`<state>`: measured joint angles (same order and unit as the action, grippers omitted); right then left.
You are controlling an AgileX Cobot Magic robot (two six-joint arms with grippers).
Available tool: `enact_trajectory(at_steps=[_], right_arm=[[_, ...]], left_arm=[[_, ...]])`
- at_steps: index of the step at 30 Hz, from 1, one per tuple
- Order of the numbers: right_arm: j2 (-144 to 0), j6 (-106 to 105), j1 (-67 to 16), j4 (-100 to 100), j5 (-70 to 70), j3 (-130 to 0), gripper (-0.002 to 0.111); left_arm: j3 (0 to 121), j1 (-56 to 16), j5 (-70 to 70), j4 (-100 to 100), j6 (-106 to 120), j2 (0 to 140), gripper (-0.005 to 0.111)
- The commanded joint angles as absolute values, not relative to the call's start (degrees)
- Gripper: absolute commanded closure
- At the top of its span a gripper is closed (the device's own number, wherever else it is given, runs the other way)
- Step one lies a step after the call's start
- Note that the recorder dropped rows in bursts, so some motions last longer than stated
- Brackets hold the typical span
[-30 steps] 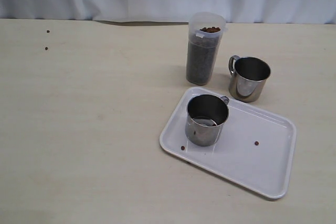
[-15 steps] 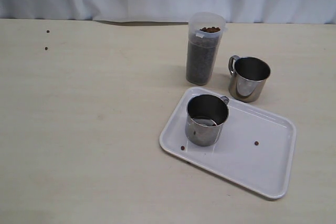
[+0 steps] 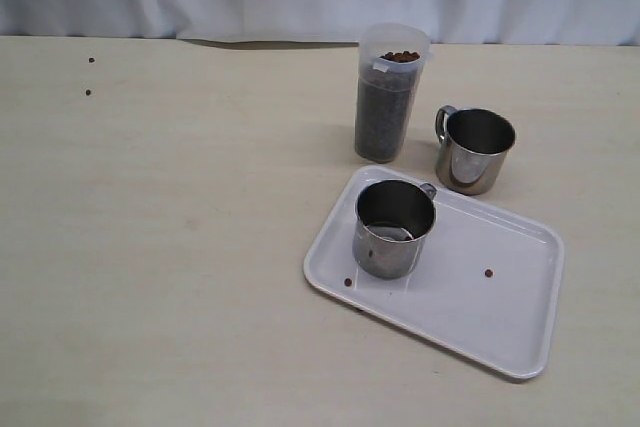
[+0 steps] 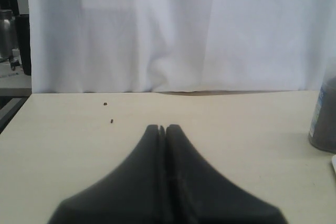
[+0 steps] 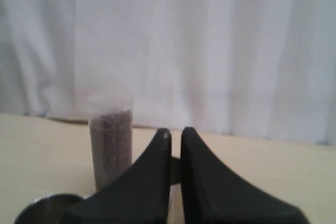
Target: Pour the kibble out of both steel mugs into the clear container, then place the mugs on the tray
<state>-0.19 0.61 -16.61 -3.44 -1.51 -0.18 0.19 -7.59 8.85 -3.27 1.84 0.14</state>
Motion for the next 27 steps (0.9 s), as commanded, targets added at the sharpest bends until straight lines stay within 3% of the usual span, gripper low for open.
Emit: enact_trajectory(at_steps=[1,14,23,25,27], right_arm=[[0.0,0.0,-16.8,-3.9,6.0,0.0,0.103],[-2.1,0.4,-16.8,-3.9,13.5,0.0,0.103],[-32.7,0.7,-16.8,-3.9,30.4,0.0,0.103],[-39.2,0.6,-16.8,-3.9,34.6,0.0,0.098],[-53.4,0.6,-16.8,-3.9,42.8,0.0,0.067]], left_arm=[[0.0,-7.9,8.2,-3.7,1.5,0.0,0.107],[0.0,-7.9,8.2,-3.7,1.5,0.0,0.107],[0.0,-7.9,8.2,-3.7,1.5,0.0,0.107],[0.0,-7.9,8.2,-3.7,1.5,0.0,0.107],[0.0,-7.9,8.2,-3.5,1.5,0.0,0.107]])
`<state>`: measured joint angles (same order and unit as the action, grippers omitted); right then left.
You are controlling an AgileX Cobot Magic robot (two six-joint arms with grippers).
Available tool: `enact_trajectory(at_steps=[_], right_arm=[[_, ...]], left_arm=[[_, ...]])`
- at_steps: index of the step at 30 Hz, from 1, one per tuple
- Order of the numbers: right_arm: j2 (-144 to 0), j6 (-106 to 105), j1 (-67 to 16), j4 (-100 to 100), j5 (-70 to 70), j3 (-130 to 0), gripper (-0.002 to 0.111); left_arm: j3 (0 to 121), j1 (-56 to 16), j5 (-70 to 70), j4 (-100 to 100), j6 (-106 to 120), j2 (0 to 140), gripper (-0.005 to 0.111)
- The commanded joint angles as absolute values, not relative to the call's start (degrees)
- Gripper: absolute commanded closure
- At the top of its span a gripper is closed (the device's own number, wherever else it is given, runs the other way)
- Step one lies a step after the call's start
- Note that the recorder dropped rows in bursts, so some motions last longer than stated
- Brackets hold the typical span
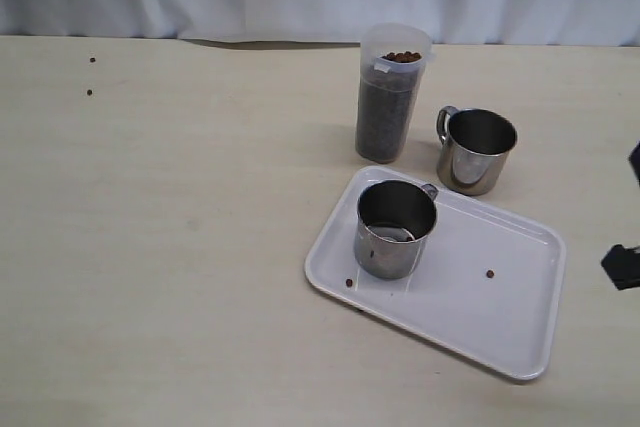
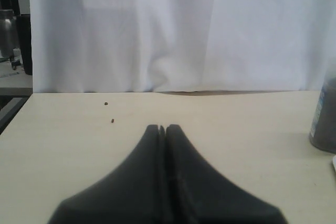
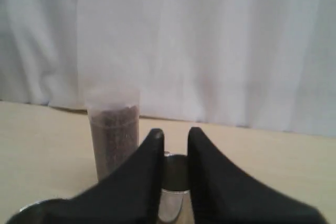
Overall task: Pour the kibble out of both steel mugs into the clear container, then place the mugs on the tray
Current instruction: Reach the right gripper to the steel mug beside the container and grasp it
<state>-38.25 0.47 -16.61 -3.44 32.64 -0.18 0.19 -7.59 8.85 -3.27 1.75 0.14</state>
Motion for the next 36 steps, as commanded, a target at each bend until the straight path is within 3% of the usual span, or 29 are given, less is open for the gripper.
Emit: enact_trajectory(at_steps=[1,2,4,17,36], right_arm=[[-57.1,0.6,-16.8,-3.9,44.0,0.0,0.054],[-64.1,0.6,-16.8,-2.5,45.7,-2.3,0.026],[-72.6,0.5,-16.8,-1.8,46.4,-5.9,-0.003],[-104.1,-4.0,-16.8,-2.3,49.6,-26.7,-0.002],[-116.8,-6.0,-16.8,-1.8,49.3,-38.0,-0.002]], left_arm=[[0.0,-7.9,8.2,-3.5,1.5,0.0,0.107],[0.0,-7.9,8.2,-3.5,1.5,0.0,0.107],[0.0,-7.9,8.2,-3.5,1.5,0.0,0.107],[0.0,-7.9,8.2,-3.5,1.5,0.0,0.107],[0.0,-7.9,8.2,-3.7,1.5,0.0,0.107]])
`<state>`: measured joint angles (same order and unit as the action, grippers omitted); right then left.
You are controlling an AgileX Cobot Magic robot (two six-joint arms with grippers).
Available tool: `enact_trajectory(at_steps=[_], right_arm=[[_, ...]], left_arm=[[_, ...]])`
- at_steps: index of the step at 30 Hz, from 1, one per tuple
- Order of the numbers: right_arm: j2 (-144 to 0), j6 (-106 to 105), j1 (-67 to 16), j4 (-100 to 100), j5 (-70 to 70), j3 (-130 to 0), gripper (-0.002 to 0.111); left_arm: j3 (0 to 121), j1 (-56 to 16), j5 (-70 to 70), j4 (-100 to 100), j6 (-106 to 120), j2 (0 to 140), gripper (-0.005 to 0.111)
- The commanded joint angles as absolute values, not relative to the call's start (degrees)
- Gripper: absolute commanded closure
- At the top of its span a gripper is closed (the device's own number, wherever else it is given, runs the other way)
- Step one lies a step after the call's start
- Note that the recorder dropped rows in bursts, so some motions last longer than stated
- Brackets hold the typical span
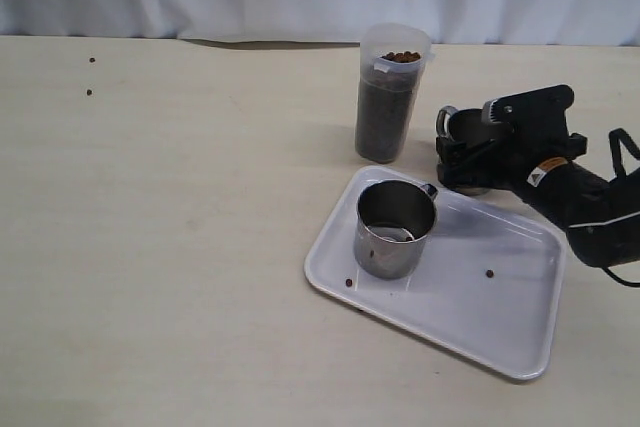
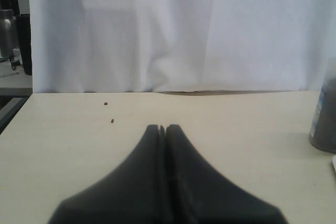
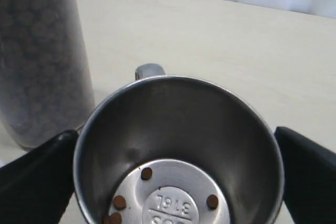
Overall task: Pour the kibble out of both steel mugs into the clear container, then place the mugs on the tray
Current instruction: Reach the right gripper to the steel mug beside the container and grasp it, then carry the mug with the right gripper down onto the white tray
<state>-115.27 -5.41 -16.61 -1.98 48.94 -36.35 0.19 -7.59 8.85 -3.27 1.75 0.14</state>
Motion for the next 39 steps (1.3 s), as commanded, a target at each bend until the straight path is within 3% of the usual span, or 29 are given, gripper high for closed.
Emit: enact_trajectory(at_steps=[1,6,9,11,16,31,39], right_arm=[[-117.1,-6.0,-16.8,-1.8,49.3,-38.5,-0.002],[-118.6,-5.6,-16.8,-1.8,49.0,-39.9,-0.001],[-118.9,-5.2,-16.8,-1.7,49.0,-40.0,0.011],[-118.9,-5.1,-16.8,0.0,48.8,-40.0,0.031],[-118.7,-4.2,-16.8,0.4,47.5,-40.0,0.1],[-97.9,-0.6,-16.8,-5.7,46.9,-23.7,0.103],[-99.6,3.8,-16.8,-17.3,46.4,-18.0,0.103]], left_arm=[[0.0,-7.9,8.2,-3.7,1.5,0.0,0.107],[0.0,-7.9,8.2,-3.7,1.5,0.0,0.107],[0.0,-7.9,8.2,-3.7,1.5,0.0,0.107],[0.0,-7.9,8.2,-3.7,1.5,0.0,0.107],[0.0,-7.9,8.2,-3.7,1.5,0.0,0.107],[0.0,-7.9,8.2,-3.5,1.5,0.0,0.107],[0.0,-7.9,8.2,-3.5,1.5,0.0,0.107]])
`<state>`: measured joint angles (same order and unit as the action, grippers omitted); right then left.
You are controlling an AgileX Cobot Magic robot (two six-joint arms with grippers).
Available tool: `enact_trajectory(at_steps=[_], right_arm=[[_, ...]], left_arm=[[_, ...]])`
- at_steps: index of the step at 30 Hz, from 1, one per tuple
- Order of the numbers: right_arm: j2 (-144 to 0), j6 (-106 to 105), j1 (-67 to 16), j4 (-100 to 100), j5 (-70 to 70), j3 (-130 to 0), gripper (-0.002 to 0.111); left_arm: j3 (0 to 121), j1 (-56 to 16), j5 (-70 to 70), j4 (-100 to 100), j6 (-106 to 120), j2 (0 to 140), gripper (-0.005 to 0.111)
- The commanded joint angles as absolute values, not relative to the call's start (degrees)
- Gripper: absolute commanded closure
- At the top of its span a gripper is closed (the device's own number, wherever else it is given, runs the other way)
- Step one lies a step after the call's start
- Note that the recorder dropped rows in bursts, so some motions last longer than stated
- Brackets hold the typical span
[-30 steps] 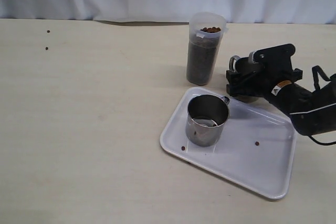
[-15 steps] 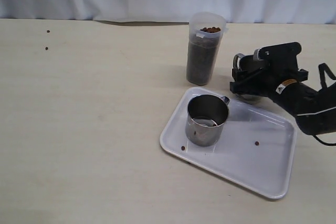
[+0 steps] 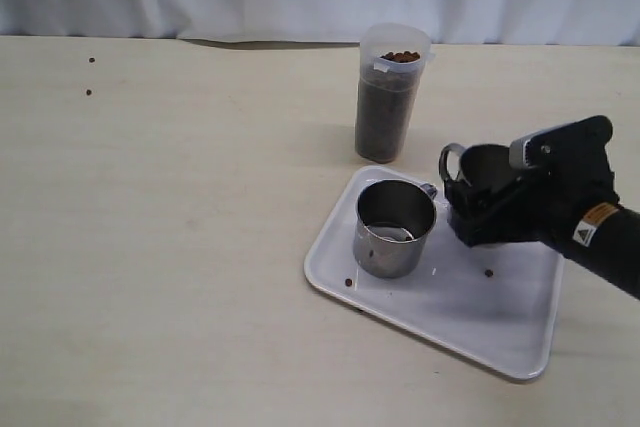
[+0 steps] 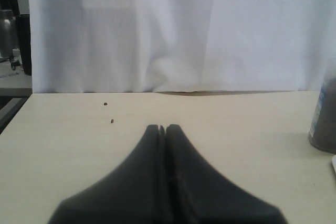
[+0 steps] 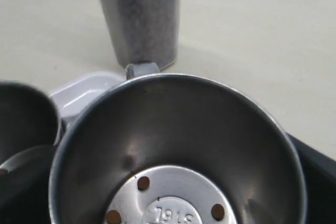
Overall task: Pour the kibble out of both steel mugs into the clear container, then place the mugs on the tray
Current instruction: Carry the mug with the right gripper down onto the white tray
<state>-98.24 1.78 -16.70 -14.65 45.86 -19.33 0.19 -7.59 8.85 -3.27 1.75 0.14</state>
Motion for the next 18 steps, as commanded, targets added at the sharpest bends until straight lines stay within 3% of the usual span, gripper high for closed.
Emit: enact_trajectory(at_steps=[1,10,13,18], right_arm=[[-100.3,4.1,-16.8,-17.3,46.4,-17.9,0.103],[-108.9,-0.9,-16.8,-12.9,54.9,-17.9,0.1],[-109.3,-1.9,-16.8,-12.8,55.3,-17.9,0.083],[-106.7,-1.8,-16.8,-13.3,55.4,-16.1,0.042]], left_arm=[[0.0,-7.9,8.2,-3.5,1.5,0.0,0.107],[0.0,-7.9,8.2,-3.5,1.5,0.0,0.107],[0.0,-7.9,8.2,-3.5,1.5,0.0,0.107],[0.0,-7.9,8.2,-3.5,1.5,0.0,0.107]])
